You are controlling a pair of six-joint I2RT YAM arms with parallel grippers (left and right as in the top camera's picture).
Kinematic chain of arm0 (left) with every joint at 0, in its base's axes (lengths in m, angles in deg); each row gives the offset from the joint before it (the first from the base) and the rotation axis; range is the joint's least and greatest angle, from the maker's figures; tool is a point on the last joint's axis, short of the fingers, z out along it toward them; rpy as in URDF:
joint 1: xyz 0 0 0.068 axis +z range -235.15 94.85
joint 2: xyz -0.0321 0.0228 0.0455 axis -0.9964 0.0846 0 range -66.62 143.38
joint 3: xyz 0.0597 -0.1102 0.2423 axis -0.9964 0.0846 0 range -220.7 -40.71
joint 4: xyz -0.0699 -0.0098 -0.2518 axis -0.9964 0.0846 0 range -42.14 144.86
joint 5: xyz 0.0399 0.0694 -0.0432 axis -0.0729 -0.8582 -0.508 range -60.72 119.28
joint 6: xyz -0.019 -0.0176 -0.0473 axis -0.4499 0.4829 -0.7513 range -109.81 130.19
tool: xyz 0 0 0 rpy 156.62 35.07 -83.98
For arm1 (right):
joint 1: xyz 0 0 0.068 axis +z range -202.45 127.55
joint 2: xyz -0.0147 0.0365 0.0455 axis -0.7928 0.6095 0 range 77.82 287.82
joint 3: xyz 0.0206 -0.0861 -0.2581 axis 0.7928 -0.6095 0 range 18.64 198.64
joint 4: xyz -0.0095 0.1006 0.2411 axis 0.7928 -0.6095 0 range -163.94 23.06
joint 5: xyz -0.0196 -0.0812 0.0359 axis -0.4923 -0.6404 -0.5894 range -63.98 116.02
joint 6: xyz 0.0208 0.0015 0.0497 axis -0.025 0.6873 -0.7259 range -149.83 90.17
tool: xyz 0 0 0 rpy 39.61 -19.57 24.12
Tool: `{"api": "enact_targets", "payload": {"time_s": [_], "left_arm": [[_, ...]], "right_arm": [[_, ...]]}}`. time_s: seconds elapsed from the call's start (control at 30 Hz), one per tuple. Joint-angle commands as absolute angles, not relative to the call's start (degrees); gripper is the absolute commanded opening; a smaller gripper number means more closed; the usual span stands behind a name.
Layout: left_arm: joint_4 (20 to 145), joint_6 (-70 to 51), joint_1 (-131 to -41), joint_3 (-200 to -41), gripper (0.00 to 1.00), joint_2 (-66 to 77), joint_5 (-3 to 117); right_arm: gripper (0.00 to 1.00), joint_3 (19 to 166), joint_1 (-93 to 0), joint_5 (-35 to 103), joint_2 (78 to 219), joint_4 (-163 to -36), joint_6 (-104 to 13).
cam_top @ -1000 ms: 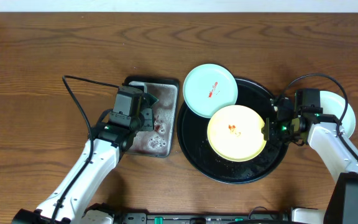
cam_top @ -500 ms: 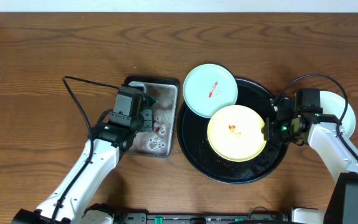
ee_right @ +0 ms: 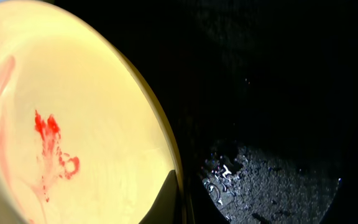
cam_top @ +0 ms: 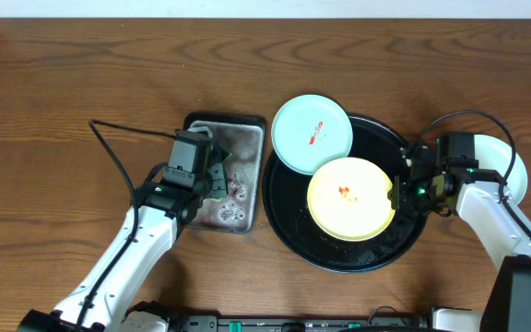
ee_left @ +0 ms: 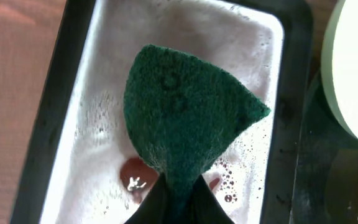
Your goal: Clean dirty plates on tray and stack at the side
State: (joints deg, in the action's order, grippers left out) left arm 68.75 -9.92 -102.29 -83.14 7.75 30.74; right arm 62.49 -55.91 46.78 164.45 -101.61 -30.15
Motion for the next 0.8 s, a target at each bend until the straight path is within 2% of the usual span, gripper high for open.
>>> {"api": "enact_targets", "payload": {"time_s": [0.0,0.47,0.6,0.77], "left_arm": [[68.8,-14.4,-103.5,-83.3,0.08,7.5,30.0],[68.2,-13.8,-106.6,-83.3,0.08,7.5,30.1],[66.4,-11.8,-110.7,-83.3,0.07,7.5,30.5],[57.8,-10.8,-119.8,-83.4,0.07,7.5,37.3]], "right_arm": [[0.01,61.4,-55.3,47.0,164.8,-101.7,-29.3],[0.01,60.5,-55.3,46.8,164.8,-105.5,-29.3],[0.01,60.5,-55.3,46.8,164.8,-105.5,-29.4],[0.01,60.5,-55.3,46.8,164.8,-106.4,-29.8]]}}
